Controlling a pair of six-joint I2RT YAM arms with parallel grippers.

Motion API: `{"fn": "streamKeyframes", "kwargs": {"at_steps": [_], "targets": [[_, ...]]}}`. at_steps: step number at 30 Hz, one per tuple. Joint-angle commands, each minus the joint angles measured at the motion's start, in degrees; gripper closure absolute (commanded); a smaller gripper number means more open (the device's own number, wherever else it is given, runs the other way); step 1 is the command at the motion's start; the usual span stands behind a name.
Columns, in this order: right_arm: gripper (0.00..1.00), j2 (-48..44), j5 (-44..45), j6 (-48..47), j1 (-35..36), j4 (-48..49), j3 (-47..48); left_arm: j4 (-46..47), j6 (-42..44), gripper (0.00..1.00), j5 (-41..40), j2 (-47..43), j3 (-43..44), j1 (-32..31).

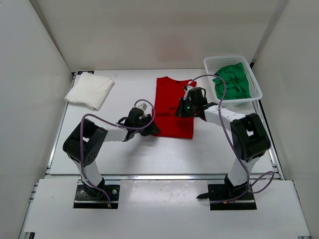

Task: Fold and stack the t-shirts
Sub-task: Fold the folded rectangular tshirt in 1/3 of the way

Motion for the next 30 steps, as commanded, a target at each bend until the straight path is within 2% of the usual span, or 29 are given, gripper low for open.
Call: {"fn": "streamKeyframes", "kwargs": {"at_steps": [1, 11, 17, 22, 26, 28, 30], "targets": [[1.0, 3.72, 2.16, -2.9, 3.46, 1.99, 2.86, 2.91, -0.25, 0.57, 0.58, -0.56, -3.11, 1.27], [1.0, 11.64, 7.69, -3.07, 6.28, 3.13, 5.77, 5.46, -0.16, 0.56, 0.68, -3.72, -10.5, -1.8], [1.0, 13.31, 13.32, -2.28, 7.16, 12.87, 4.09, 5.29, 0.19, 0.56, 0.94, -5.13, -12.34, -0.67], [1.0, 17.16, 13.51, -1.49, 4.09, 12.72, 14.7, 4.59, 0.19, 0.56, 0.85, -6.45, -12.35, -1.19], [1.0, 14.64, 10.87, -0.7, 1.45, 9.64, 21.41, 3.01, 0.45, 0.56, 0.77, -8.64, -12.17, -1.37], [1.0, 11.65, 10.17, -1.75, 1.1, 8.58, 19.75, 2.39, 0.45, 0.55, 0.5, -10.22, -12.34, -1.1], [1.0, 6.65, 9.2, -1.32, 1.27, 8.67, 12.84, 1.86, 0.63, 0.55, 1.11, -11.45, -12.08, -0.14]]}}
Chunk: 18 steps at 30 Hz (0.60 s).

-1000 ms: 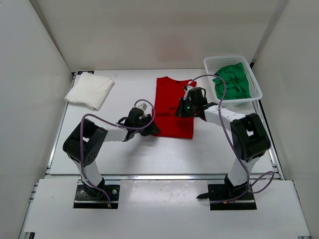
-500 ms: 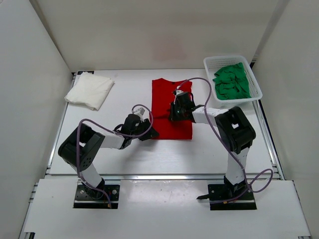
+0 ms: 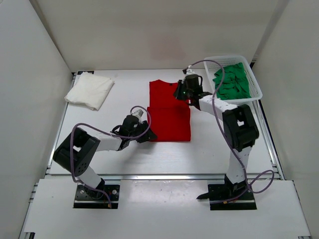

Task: Fold and stack the t-shirts
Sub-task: Fold the folded rectangular tshirt in 1/3 of the way, then grab one side of the 2/3 rectangular tshirt with both arms

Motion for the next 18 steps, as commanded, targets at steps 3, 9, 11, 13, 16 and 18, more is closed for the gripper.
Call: {"fn": "streamKeyframes", "kwargs": {"at_steps": [3, 9, 11, 13, 16, 18], "targets": [[1.0, -14.12, -2.69, 2.17, -0.21, 3.1, -15.82, -4.8, 1.48, 0.55, 0.9, -5.78, 0.27, 1.46], [1.0, -24.33, -5.25, 5.77, -0.13, 4.87, -32.63, -10.51, 4.47, 0.51, -2.18, -10.53, 0.36, 2.78], [1.0, -26.54, -6.13, 6.66, -0.65, 5.04, -36.42, -12.18, 5.96, 0.5, -2.97, -10.62, 0.1, 2.69], [1.0, -28.21, -5.61, 7.96, -0.83, 6.01, -41.77, -13.42, 7.28, 0.49, -4.11, -10.27, -0.34, 2.52], [1.0, -27.86, -5.61, 8.14, -1.01, 6.88, -45.83, -13.95, 7.9, 0.47, -4.29, -9.22, -1.74, 2.87], [1.0, -27.6, -7.09, 8.15, -0.57, 7.68, -47.07, -13.87, 8.25, 0.45, -4.29, -8.6, -2.54, 2.78]]}}
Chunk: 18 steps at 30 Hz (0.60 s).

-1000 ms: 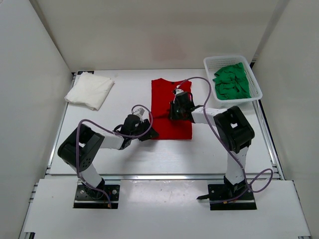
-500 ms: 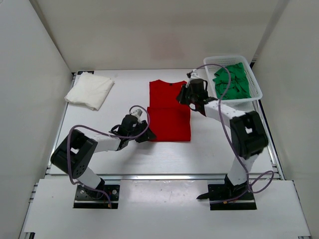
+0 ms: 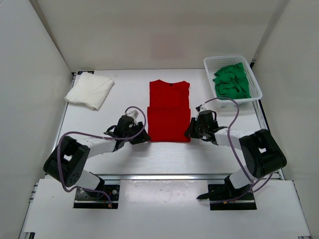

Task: Fold and stack the t-shirts
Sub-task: Grab one side of the 2/3 rectangular tshirt with both arms

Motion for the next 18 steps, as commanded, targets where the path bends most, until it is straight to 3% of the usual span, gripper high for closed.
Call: {"fn": "streamKeyframes", "kwargs": {"at_steps": [1, 3, 5, 7, 10, 18], "targets": [[1.0, -1.28, -1.26, 0.52, -0.52, 2.93, -1.96, -1.97, 1.63, 0.45, -1.12, 0.58, -1.62, 0.57], [0.98, -2.68, -1.35, 0.08, -0.27, 2.5, -2.14, -1.53, 1.63, 0.43, -0.95, 1.02, -1.45, -0.04], [0.88, -6.27, -2.23, -1.15, -0.35, 1.62, -2.92, -1.71, 1.28, 0.43, -1.64, 1.2, -1.36, -0.57], [0.71, -10.4, -0.83, -1.67, -0.44, 0.66, -4.41, -1.1, 1.1, 0.43, -1.73, 1.28, -1.8, -0.74], [0.61, -15.51, 0.14, -1.59, -2.54, -0.58, -8.19, -0.13, 0.58, 0.45, -1.56, 2.51, -1.98, -0.65], [0.59, -11.23, -5.21, -1.06, -3.52, 1.17, -11.28, 1.28, -0.39, 0.58, -1.47, 5.76, -0.57, -2.24]]}}
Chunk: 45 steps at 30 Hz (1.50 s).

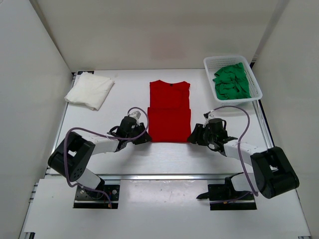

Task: Fold and stack the t-shirts
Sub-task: Grab one side of the 2/3 rectangular tshirt with both arms, then fold the long partially folded tshirt into a neat square

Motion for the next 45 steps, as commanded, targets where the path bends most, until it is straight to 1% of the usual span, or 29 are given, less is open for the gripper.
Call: {"fn": "streamKeyframes", "kwargs": {"at_steps": [1, 3, 6, 7, 9, 12, 15, 17, 18, 20, 21, 22, 23, 24, 26, 28, 30, 31, 32, 33, 34, 35, 37, 38, 39, 40, 42, 43, 45], "targets": [[0.6, 3.51, -3.4, -0.08, 0.03, 1.83, 0.61, -3.2, -0.02, 0.61, -1.06, 1.9, 0.02, -0.84], [0.66, 5.62, -5.68, 0.36, -0.41, 2.88, 0.96, -3.03, -0.29, 0.67, -1.49, 1.73, 0.46, -1.1], [0.87, 6.95, -7.1, 0.98, -0.42, 4.47, 1.58, -2.68, -0.72, 0.81, -1.94, 1.9, 0.9, -1.02], [0.9, 7.12, -7.71, 0.72, -0.68, 4.48, 1.58, -2.33, -1.08, 0.84, -1.85, 1.38, 0.73, -1.1], [1.0, 5.81, -8.24, 1.06, -0.59, 5.88, 1.23, -1.27, -1.34, 0.92, -1.41, 0.85, 0.2, -1.19], [1.0, 2.48, -6.32, 0.98, 0.63, 3.17, 0.53, -4.07, -1.17, 1.0, -0.53, -1.25, 0.11, -2.15], [1.0, -4.11, -5.09, 1.41, 2.65, -2.28, -1.84, -8.45, -0.29, 1.0, -1.4, -6.62, -2.61, -4.26], [1.0, -10.77, -2.46, 3.08, 5.55, -7.1, -5.34, -11.45, 0.32, 1.0, -1.5, -12.05, -5.67, -6.54], [1.0, -12.8, -0.88, 3.52, 8.52, -10.52, -6.49, -13.81, 0.15, 1.0, 0.59, -12.86, -7.08, -6.64], [1.0, -20.61, 2.2, 7.46, 13.45, -15.44, -9.57, -17.94, -0.02, 1.0, 1.75, -18.63, -10.86, -7.95], [1.0, -24.82, 2.82, 8.61, 16.25, -18.35, -10.89, -21.45, -0.72, 1.0, 0.89, -20.67, -11.49, -9.35], [1.0, -26.78, 3.52, 10.45, 18.46, -19.42, -11.16, -24.53, -1.68, 1.0, 0.53, -25.21, -13.06, -10.32], [1.0, -30.98, 3.71, 12.73, 20.48, -22.04, -11.77, -26.04, -2.39, 1.0, -0.26, -30.13, -13.16, -11.81], [1.0, -34.32, 4.75, 13.36, 21.28, -24.68, -11.17, -29.01, -3.79, 1.0, -0.87, -32.27, -12.64, -12.26], [0.99, -37.42, 5.29, 14.6, 22.17, -27.24, -8.37, -32.81, -4.77, 1.0, 0.17, -39.03, -10.28, -11.04], [1.0, -38.14, 5.29, 13.29, 20.51, -28.22, -4.41, -34.84, -4.42, 1.0, -0.43, -41.5, -5.55, -9.37], [1.0, -34.38, 4.59, 9.69, 17.26, -28.74, 2.08, -35.11, -2.41, 1.0, 0.0, -39.16, 1.22, -7.88], [1.0, -32.97, 3.8, 6.72, 14.64, -28.31, 3.67, -34.32, -1.18, 1.0, -0.35, -38.28, 2.47, -7.35], [1.0, -29.56, 1.88, 3.56, 11.39, -27.61, 7.0, -33.71, -0.73, 1.0, -0.35, -35.83, 5.18, -5.43], [1.0, -25.87, 0.03, 2.13, 9.71, -26.91, 10.51, -30.74, -0.12, 1.0, 2.69, -34.59, 6.69, -2.1], [1.0, -24.01, -2.86, -0.23, 6.3, -25.07, 12.02, -27.49, 0.15, 1.0, 4.03, -32.14, 7.48, 0.54], [1.0, -19.64, -4.1, -1.82, 2.35, -24.27, 14.91, -25.37, 0.15, 1.0, 3.35, -28.37, 9.67, 1.87], [1.0, -12.32, -6.65, -3.41, -1.97, -22.51, 20.2, -21.95, 0.24, 1.0, 3.77, -22.29, 13.8, 4.43], [1.0, -7.69, -8.06, -3.33, -4.35, -20.68, 23.43, -20.44, 0.24, 1.0, 2.39, -18.01, 16.52, 5.48], [1.0, -2.77, -9.03, -3.85, -4.98, -19.88, 27.29, -19.04, 0.85, 1.0, -0.32, -13.27, 19.76, 6.71], [1.0, -0.37, -8.69, -4.03, -6.03, -19.61, 29.25, -19.2, 0.94, 1.0, -0.96, -10.78, 21.88, 7.42], [1.0, 8.93, -9.3, -3.77, -7.53, -18.73, 36.87, -18.23, 1.03, 1.0, 0.43, -0.61, 29.08, 9.26], [1.0, 13.41, -9.65, -3.59, -7.62, -18.47, 40.74, -18.23, 0.6, 1.0, -0.78, 1.18, 32.42, 10.05], [1.0, 20.0, -10.35, -3.85, -9.73, -18.55, 45.32, -18.23, 0.15, 1.0, -3.24, 8.72, 36.82, 10.93]]}}
